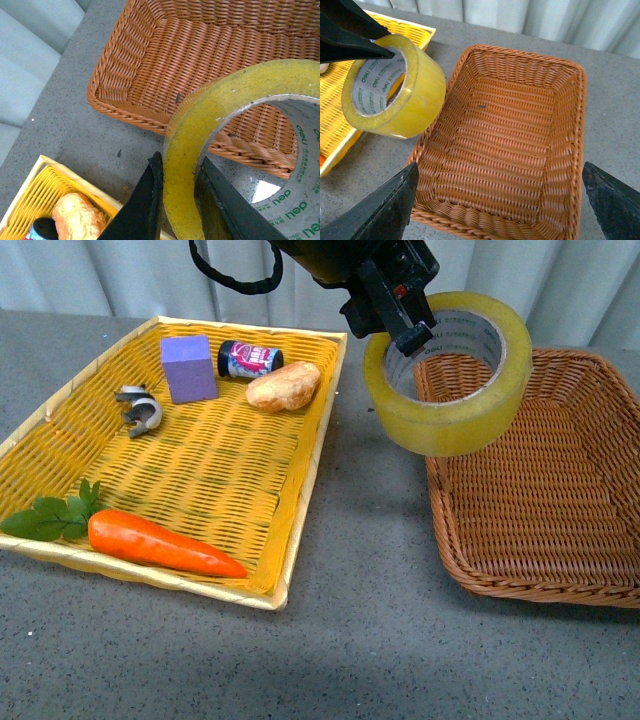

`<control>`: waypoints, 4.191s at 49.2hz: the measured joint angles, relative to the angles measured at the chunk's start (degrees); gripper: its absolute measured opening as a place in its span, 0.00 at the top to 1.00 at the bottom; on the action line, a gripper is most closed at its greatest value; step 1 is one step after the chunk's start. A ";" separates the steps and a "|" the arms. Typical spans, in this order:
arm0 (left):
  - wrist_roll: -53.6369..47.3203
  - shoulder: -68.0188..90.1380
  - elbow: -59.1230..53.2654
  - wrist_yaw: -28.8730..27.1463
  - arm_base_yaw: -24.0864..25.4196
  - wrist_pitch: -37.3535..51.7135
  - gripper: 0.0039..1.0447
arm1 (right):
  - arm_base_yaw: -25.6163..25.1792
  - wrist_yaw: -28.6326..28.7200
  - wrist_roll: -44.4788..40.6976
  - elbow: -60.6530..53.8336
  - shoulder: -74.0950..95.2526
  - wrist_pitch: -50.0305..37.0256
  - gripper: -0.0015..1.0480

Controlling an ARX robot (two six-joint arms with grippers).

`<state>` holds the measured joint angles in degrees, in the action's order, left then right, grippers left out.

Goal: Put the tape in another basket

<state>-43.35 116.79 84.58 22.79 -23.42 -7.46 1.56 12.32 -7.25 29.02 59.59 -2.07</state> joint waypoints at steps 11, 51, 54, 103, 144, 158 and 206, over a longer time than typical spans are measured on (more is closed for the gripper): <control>0.00 0.00 0.00 0.07 0.00 0.00 0.85 | 6.27 -1.42 2.58 13.60 17.22 1.88 0.09; -0.02 0.00 0.00 -0.02 0.04 0.00 0.85 | 13.75 -8.24 10.97 30.34 37.42 11.56 0.34; -0.02 0.00 0.00 -0.04 0.02 0.00 0.85 | 13.73 -8.20 11.17 30.34 37.79 11.58 0.41; 13.81 -8.59 -10.60 -19.30 3.69 16.59 0.06 | 4.70 -11.17 11.45 32.48 48.41 9.64 0.85; 40.09 -12.79 -24.22 -43.91 13.42 34.21 0.06 | -0.66 -9.94 9.51 29.16 56.24 -3.96 0.59; 42.64 -24.35 -48.54 -28.70 17.33 64.59 0.60 | -1.55 -12.61 7.82 7.69 55.63 -63.47 0.65; 43.43 -65.59 -82.40 -22.93 23.32 55.71 0.96 | -1.53 -12.44 7.23 -25.97 -4.11 -49.48 0.99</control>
<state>0.08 51.20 2.17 -0.14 -0.10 48.25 0.03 -0.12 -0.01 3.05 55.48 -51.55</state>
